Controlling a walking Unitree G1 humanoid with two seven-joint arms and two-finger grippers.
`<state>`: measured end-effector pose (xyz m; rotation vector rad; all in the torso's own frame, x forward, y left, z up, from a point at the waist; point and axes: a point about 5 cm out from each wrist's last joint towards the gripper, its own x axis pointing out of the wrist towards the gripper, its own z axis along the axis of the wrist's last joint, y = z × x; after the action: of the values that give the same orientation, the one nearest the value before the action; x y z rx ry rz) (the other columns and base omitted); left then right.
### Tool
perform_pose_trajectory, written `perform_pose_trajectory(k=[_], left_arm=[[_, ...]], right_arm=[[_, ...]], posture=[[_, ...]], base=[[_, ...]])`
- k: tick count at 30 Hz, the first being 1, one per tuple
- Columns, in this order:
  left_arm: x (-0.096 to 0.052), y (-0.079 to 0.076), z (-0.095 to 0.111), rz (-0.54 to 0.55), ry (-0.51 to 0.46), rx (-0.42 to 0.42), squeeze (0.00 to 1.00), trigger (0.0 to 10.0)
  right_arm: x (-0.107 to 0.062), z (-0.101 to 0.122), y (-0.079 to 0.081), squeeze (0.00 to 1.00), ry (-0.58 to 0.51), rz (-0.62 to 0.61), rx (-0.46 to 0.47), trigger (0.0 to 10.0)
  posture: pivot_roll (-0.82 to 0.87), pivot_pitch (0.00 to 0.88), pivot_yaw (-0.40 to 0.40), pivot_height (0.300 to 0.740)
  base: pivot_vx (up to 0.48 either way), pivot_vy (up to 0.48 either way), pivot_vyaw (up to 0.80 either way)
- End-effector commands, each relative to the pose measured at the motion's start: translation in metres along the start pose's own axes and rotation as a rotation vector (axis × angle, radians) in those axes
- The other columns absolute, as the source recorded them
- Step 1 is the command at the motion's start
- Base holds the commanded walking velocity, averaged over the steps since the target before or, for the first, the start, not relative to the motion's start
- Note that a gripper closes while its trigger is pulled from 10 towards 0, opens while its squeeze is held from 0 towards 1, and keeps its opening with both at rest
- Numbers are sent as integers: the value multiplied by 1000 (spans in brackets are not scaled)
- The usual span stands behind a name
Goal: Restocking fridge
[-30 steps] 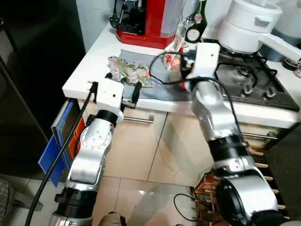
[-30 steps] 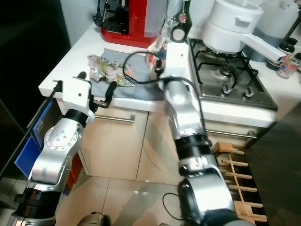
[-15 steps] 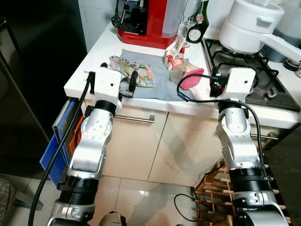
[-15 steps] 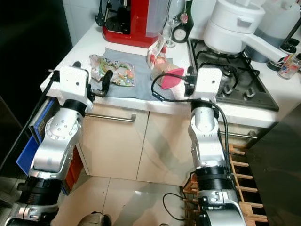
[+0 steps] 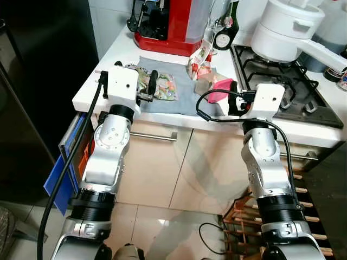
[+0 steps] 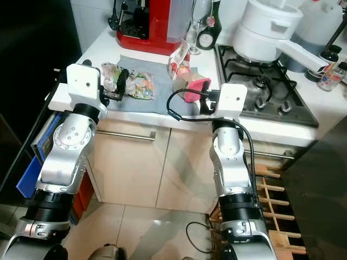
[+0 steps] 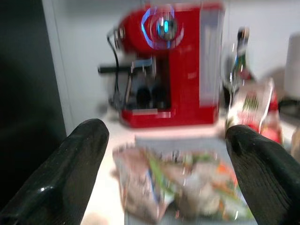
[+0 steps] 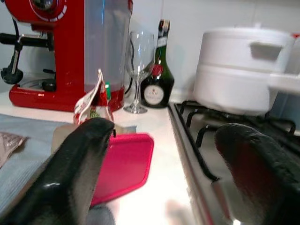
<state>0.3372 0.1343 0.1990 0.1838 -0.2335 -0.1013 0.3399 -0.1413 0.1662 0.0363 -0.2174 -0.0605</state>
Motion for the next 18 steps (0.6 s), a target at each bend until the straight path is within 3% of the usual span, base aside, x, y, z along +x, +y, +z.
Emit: perform_pose_trajectory(k=[1,7,8,14,18], left_arm=[[0,3,-5,-7,32,-11,0,10000],[-1,1,-7,-47,51,48,0,10000],[0,2,-7,-50,50,53,0,10000],[5,3,-2,-57,36,77,0,10000],[10,2,9,-42,-20,77,0,10000]], right_arm=[[-3,-2,0,1000,-2,-7,27,10000],[-9,-11,13,1000,14,25,31,10000],[-9,-10,15,0,9,25,24,10000],[-4,0,20,0,-25,22,15,10000],[4,15,13,0,-71,31,-27,10000]], posture=[[99,0,-74,740],[76,0,-25,740],[75,0,-21,740],[59,0,-6,740],[65,0,-25,740]], base=[[0,0,0],[0,0,0],[0,0,0],[0,0,0],[0,0,0]])
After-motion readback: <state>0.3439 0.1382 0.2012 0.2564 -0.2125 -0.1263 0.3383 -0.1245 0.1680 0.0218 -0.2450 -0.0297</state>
